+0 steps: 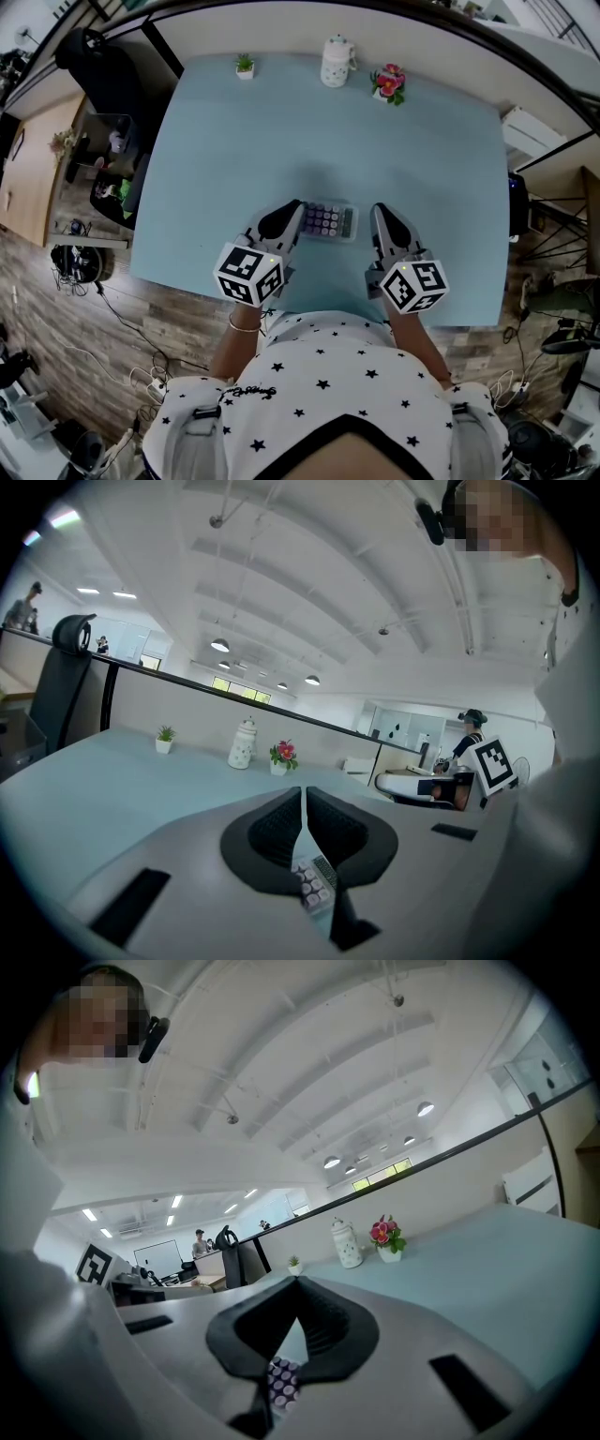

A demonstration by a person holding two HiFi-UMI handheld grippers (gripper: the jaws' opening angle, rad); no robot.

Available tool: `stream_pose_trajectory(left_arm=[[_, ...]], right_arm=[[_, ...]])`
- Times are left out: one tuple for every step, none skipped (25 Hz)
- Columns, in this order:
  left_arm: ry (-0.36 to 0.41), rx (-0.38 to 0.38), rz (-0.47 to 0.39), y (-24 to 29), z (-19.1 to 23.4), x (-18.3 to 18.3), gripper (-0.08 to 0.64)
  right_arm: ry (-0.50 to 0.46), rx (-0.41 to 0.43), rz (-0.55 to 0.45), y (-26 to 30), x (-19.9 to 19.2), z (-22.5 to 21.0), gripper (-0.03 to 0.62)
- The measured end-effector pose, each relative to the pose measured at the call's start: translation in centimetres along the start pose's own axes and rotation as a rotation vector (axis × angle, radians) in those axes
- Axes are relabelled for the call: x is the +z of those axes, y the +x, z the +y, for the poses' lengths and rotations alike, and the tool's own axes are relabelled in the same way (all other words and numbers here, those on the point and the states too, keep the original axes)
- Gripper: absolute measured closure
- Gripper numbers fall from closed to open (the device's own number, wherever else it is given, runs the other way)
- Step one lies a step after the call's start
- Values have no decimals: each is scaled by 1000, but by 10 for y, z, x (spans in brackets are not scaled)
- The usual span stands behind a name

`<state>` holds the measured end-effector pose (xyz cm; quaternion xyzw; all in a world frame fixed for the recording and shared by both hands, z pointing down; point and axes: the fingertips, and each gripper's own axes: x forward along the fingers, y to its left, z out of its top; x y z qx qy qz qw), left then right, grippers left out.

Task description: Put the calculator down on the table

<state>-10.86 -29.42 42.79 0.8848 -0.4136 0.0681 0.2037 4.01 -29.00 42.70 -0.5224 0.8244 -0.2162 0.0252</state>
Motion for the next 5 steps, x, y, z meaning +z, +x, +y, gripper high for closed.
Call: stream_pose_trajectory(left_arm=[[1,-1,0,0,0,0,518],[2,-2,1,1,0,0,518],[3,-2,1,1,-1,0,518],[3,-3,1,2,-1,0,518],[4,-4,2,2,-2,0,518]], right_arm=[[1,-1,0,0,0,0,595],[1,-2,-1,0,0,-1,595],[2,-4,-2,-1,0,-1,595],[2,-5,-2,-1,0,-2,595],[2,-6,-3,-1,0,-2,595]])
